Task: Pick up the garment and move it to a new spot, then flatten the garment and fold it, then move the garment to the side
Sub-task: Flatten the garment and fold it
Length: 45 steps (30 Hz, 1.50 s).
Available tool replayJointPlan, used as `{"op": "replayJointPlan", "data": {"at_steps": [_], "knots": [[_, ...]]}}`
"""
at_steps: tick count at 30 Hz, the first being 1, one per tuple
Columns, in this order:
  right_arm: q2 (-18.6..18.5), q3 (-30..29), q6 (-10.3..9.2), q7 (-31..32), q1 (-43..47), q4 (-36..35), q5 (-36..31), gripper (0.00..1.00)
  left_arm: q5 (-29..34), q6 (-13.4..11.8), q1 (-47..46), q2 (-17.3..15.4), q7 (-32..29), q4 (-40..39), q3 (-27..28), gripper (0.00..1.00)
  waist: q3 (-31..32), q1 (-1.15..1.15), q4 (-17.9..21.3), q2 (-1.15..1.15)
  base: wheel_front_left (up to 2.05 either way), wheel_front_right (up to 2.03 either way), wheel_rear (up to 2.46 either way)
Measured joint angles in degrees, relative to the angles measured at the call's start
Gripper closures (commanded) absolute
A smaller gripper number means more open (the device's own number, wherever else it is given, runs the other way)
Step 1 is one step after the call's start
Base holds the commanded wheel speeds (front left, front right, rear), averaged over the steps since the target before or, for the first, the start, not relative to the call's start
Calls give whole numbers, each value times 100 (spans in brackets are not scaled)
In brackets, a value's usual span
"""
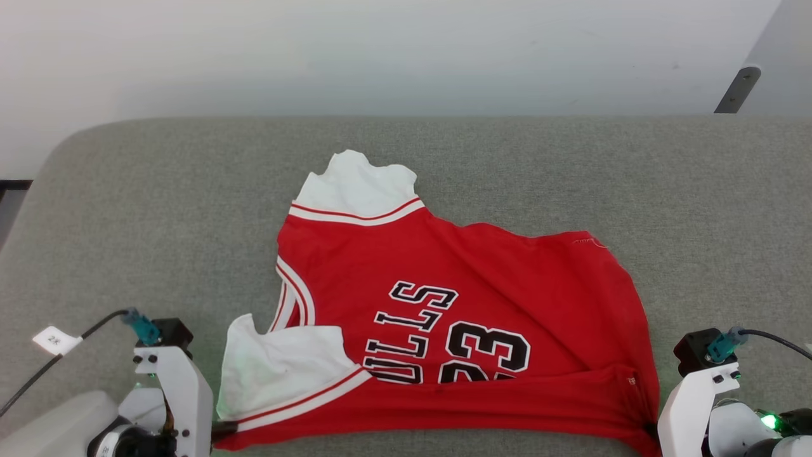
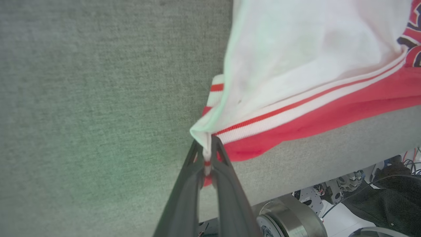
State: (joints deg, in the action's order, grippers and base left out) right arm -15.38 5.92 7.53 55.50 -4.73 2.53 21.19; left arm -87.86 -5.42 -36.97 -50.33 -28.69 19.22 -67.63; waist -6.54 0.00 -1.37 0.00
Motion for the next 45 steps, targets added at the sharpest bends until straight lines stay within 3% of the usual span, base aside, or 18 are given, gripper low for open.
{"op": "replayJointPlan", "data": {"at_steps": [11, 12, 13, 14, 15, 16, 17, 18, 23, 33, 38, 45], "knots": [[10, 9, 0, 56, 58, -25, 11, 100, -101, -123, 171, 37, 38, 1, -3, 97, -26, 0, 28, 0, 0, 0, 0], [9, 10, 0, 55, 58, -24, 11, 100, -113, -124, 172, 45, 30, 10, 0, 86, -26, 0, 26, 0, 0, 0, 0], [8, 18, 0, 48, 57, -24, 14, 100, -116, -141, 175, 51, 36, 19, 8, 64, -26, 0, 27, 0, 0, 0, 0], [7, 20, 0, 24, 57, -26, 18, 100, -114, -142, 180, 66, 59, 30, 8, 64, -24, 0, 24, 0, 0, 0, 0], [7, 20, 0, 5, 57, -22, 18, 74, -114, -152, 183, 80, 78, 43, 10, 13, -20, 0, 18, 0, 0, 0, 0], [4, 26, 0, -9, 55, -19, 16, 53, -94, -164, 183, 85, 99, 55, 8, 0, -14, 0, 16, 0, 0, 0, 0], [0, 35, 0, -15, 54, -9, 11, 53, -76, -164, 182, 89, 120, 68, 11, 0, -7, 0, 13, 0, 0, 0, 0], [-1, 40, 0, -47, 48, 0, -2, 0, -77, -167, 181, 99, 132, 80, 26, 0, 1, 0, 13, 0, 0, 0, 0], [2, 75, 0, -110, 26, 12, 3, 0, -34, -218, 129, 62, 148, 51, 54, 0, 50, 0, 16, 0, 0, 0, 0], [116, -29, -1, -552, -25, -391, 81, 0, 230, -367, -294, -336, 235, -267, 249, 0, 109, 0, 96, 0, 0, 0, 0], [222, -145, -2, -1374, -122, -727, 38, 0, 476, -370, -622, -480, 349, -424, 356, 0, 100, 0, 225, 0, 0, 0, 0], [246, -226, -2, -3278, -457, -1158, -396, 0, 995, -212, -1166, -441, 744, -300, 506, 0, 10, 0, 481, 0, 0, 0, 0]]}}
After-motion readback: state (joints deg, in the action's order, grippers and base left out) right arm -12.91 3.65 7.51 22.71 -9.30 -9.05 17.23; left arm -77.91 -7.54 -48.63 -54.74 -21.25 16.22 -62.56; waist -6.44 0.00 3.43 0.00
